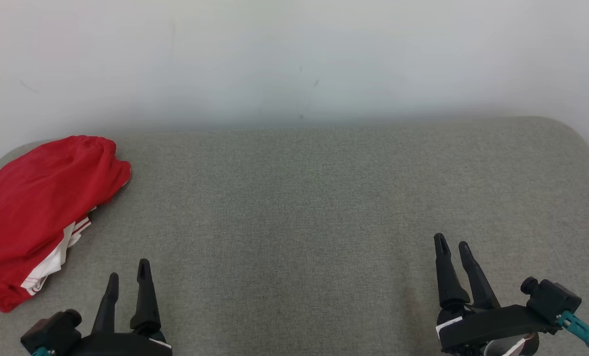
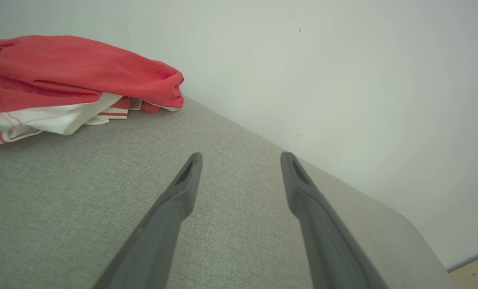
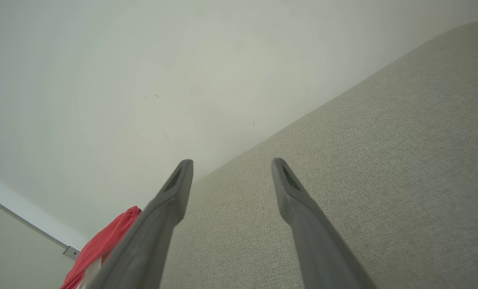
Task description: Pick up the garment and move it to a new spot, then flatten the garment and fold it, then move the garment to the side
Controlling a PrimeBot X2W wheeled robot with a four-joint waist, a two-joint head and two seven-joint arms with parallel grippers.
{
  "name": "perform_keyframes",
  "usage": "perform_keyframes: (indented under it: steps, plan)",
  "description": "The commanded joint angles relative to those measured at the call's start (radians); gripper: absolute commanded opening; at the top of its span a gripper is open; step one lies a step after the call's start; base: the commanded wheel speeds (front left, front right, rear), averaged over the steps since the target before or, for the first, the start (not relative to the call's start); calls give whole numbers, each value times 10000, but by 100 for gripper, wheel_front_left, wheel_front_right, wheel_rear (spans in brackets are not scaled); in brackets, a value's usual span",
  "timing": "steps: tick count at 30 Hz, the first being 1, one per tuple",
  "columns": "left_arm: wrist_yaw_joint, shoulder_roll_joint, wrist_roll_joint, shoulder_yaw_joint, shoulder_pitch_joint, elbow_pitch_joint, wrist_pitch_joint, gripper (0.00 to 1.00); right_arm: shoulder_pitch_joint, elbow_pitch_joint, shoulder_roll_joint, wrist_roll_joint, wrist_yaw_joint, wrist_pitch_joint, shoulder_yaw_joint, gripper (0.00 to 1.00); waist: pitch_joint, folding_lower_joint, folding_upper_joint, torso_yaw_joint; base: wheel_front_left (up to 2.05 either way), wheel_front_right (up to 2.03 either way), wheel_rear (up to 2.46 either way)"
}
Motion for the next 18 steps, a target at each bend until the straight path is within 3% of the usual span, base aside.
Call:
perform_keyframes:
  steps: [1, 18]
  plan:
    - [76, 92, 424, -52, -49, -190, -116, 100, -33, -195, -3, -448, -9, -108, 56, 100, -3, 0, -1, 2, 0, 0, 0]
    - [434, 344, 2137, -446, 20, -456, -558, 100, 30, -456, -3, -2531, -12, -551, 169, 100, -15, 0, -1, 23, 0, 0, 0]
